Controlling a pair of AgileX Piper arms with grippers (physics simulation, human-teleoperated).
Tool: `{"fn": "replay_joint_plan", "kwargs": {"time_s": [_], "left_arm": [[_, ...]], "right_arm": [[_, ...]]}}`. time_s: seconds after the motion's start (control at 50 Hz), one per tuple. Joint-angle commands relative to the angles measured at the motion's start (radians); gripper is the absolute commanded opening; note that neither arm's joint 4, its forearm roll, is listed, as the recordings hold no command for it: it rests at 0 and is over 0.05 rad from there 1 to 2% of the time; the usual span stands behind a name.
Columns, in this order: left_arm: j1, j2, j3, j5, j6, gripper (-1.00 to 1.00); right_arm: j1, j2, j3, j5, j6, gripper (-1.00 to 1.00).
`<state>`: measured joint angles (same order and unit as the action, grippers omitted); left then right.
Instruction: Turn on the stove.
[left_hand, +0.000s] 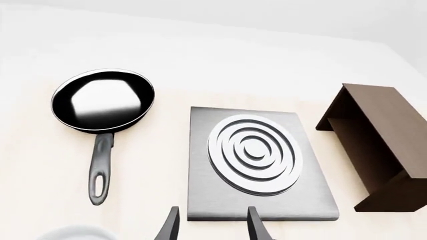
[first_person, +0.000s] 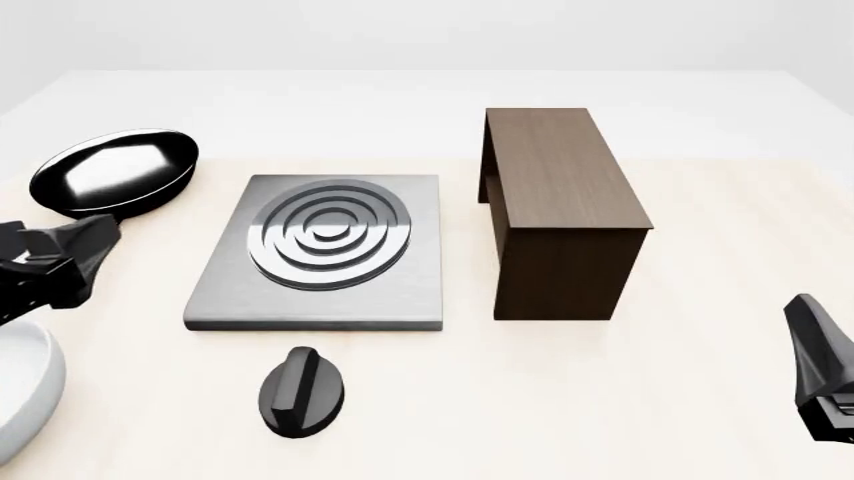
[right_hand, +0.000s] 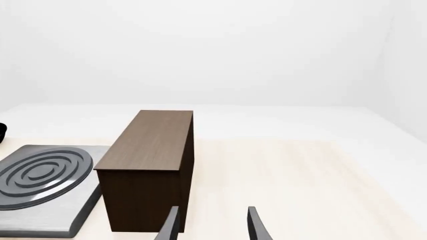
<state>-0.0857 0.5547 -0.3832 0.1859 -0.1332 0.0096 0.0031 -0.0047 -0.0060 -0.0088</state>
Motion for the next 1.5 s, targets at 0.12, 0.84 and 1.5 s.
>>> {"fn": "replay_joint_plan", "kwargs": {"time_s": [0.12, 0.84, 1.5], "left_arm": [[-0.054, 0.106, 0.051, -0.054, -0.079, 1.0], [-0.09, 0.275, 0.186, -0.191, -0.143, 1.0], [-0.204, 0.488, 0.309, -0.413, -0.301, 1.0]], "right_arm": [[0.0, 0.0, 0.0, 0.0, 0.0, 1.0], [0.0, 0.0, 0.0, -0.001, 0.0, 1.0], [0.0, 0.0, 0.0, -0.001, 0.0, 1.0]]}}
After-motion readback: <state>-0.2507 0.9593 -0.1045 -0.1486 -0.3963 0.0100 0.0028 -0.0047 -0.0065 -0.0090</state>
